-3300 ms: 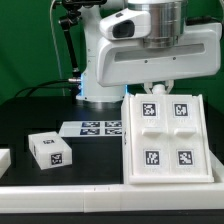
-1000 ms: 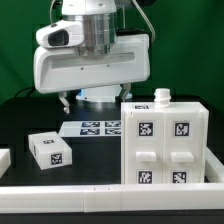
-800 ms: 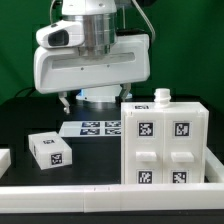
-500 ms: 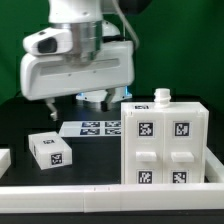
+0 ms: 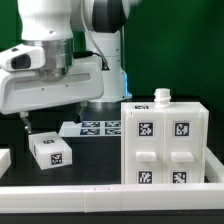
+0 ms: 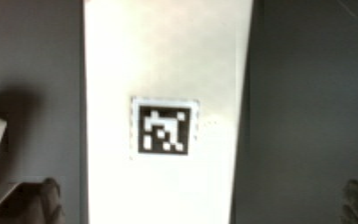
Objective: Assemble cabinet
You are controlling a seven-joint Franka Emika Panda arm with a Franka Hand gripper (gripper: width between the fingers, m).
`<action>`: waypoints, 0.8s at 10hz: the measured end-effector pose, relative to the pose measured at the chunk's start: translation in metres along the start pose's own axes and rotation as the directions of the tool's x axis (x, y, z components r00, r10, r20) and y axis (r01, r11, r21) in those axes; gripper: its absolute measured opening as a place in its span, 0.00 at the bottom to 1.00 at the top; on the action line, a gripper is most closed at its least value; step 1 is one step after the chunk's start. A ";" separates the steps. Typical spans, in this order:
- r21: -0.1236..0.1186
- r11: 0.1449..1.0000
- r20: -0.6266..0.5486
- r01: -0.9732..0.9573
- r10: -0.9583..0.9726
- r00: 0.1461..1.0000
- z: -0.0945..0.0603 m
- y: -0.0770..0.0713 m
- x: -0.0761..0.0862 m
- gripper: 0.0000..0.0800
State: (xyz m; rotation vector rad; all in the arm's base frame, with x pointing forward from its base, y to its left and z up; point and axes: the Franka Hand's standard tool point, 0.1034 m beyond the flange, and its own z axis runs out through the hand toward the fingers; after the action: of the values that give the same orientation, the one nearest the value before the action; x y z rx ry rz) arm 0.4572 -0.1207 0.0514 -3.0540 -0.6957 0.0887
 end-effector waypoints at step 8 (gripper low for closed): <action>0.017 1.000 0.034 0.013 -0.013 0.999 0.028 0.010 -0.004 1.00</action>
Offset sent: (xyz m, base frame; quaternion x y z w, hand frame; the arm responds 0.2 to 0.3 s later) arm 0.0112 -0.0059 -0.0063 0.0048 0.0020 0.0115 0.9999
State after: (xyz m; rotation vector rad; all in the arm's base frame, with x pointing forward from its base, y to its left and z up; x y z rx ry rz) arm 0.4559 -0.1313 0.0231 -3.0386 -0.7128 0.1453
